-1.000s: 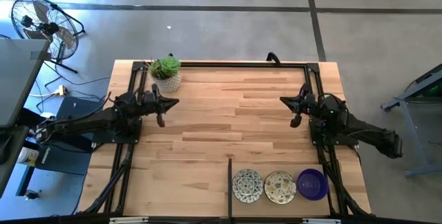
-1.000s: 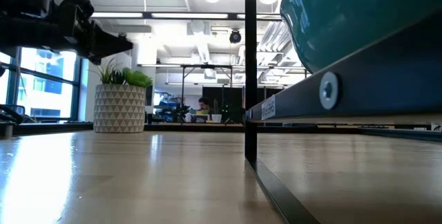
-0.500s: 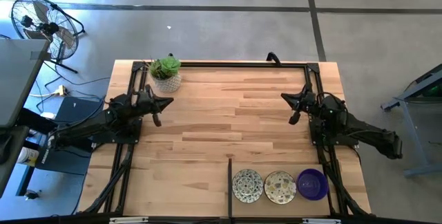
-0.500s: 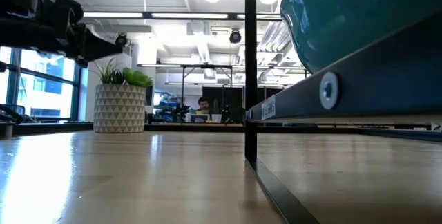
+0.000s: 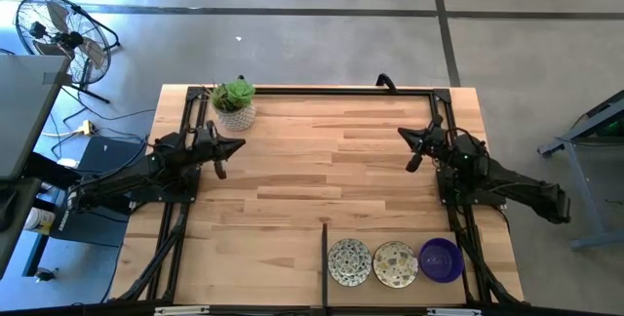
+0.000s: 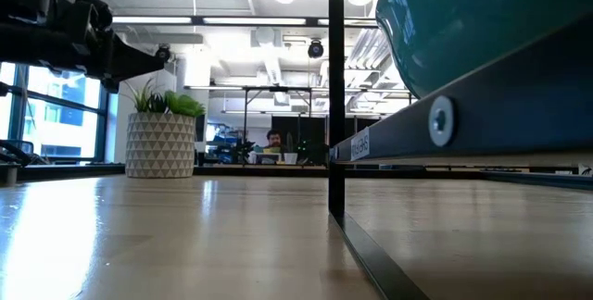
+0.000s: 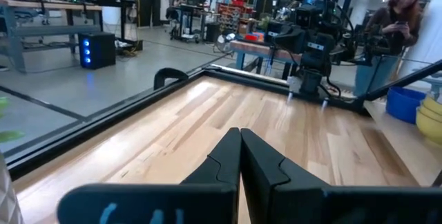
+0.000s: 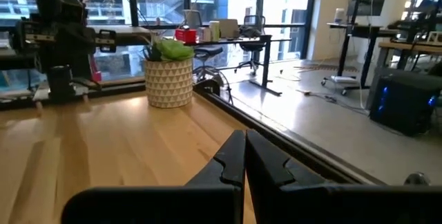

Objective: Pick & Place Mini bowls
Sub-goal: Return to Home Position

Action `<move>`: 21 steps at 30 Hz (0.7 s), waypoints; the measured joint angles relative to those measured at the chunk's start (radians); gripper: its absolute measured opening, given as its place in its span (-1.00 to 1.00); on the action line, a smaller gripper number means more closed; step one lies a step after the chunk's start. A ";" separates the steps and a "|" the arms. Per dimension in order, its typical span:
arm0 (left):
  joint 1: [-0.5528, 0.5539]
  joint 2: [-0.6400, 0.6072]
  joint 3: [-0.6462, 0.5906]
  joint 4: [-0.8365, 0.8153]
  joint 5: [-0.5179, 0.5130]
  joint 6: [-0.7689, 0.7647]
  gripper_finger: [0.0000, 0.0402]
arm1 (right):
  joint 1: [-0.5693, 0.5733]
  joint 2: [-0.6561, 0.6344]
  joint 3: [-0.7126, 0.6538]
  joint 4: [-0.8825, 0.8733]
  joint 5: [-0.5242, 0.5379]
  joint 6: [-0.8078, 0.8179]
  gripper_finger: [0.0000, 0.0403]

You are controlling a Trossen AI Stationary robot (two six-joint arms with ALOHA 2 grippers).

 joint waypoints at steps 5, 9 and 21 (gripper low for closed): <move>0.000 0.006 0.000 -0.001 0.003 0.000 -1.00 | 0.000 0.003 0.000 0.001 -0.023 0.001 -1.00; 0.000 0.006 0.000 -0.001 0.002 0.000 -1.00 | 0.000 0.003 -0.001 0.010 -0.030 0.001 -1.00; 0.000 0.006 0.000 0.000 0.002 -0.026 -1.00 | 0.000 0.003 -0.001 0.012 -0.035 0.001 -1.00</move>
